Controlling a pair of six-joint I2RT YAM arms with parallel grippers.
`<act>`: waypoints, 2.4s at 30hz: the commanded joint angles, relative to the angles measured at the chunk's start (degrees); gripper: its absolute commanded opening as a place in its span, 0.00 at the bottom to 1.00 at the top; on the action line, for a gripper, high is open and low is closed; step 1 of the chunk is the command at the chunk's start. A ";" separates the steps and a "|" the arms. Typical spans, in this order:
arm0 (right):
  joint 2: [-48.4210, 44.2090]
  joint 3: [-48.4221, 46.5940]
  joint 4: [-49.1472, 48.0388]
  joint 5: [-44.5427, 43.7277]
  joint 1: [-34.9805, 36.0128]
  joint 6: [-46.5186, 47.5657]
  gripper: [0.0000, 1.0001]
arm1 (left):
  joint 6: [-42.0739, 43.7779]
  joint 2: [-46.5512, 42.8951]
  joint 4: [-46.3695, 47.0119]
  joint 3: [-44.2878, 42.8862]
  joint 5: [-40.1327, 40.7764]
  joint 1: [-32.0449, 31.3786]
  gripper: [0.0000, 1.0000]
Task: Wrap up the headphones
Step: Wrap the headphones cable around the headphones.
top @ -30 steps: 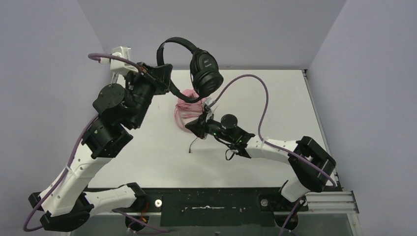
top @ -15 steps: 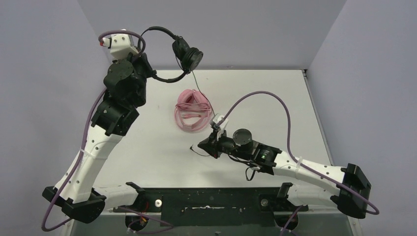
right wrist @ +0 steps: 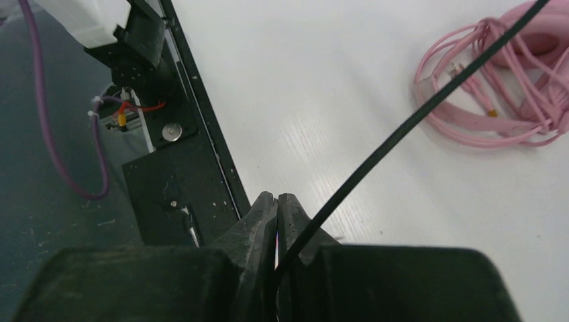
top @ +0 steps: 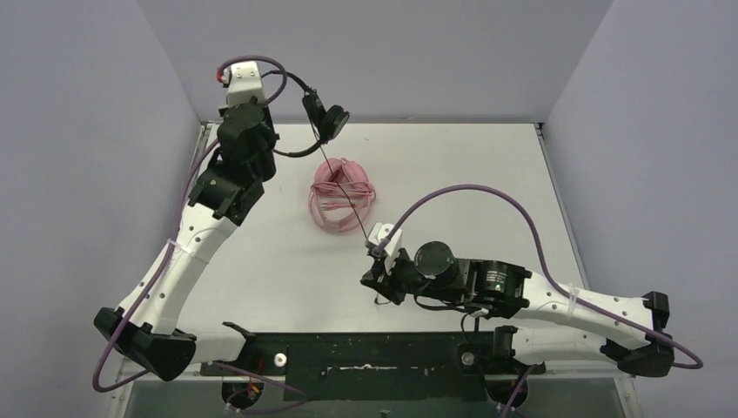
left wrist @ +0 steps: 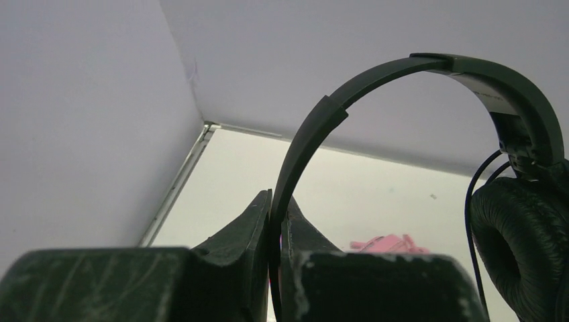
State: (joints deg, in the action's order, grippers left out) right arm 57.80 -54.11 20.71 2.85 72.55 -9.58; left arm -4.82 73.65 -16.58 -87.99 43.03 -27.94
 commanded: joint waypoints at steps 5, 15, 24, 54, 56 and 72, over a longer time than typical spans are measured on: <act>-2.83 -15.39 12.99 -13.18 3.62 6.70 0.00 | 10.67 -1.92 6.71 8.17 0.94 0.39 0.00; 6.83 -37.06 18.30 -18.38 -2.04 19.63 0.00 | 13.84 -9.72 3.21 20.61 -13.00 -6.85 0.00; 17.16 -46.61 18.04 3.65 -23.05 21.29 0.00 | 17.25 -17.86 -4.37 24.65 -22.02 -17.37 0.00; 17.10 -2.85 -33.32 16.70 -39.36 -9.62 0.06 | -21.55 -26.52 -10.20 12.43 -22.42 -19.12 0.00; 19.33 -0.23 -38.61 18.08 -39.22 -12.59 0.05 | -22.23 -25.16 -9.31 9.96 -21.48 -19.14 0.00; 31.52 2.22 -58.93 20.92 -38.06 -21.73 0.15 | -26.52 -13.04 -8.13 -3.40 -20.37 -18.73 0.00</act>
State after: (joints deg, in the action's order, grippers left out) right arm 88.18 -51.62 -28.80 23.51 34.59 -29.02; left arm -28.58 60.23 -31.59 -87.31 22.48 -46.76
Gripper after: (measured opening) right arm 0.157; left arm 0.032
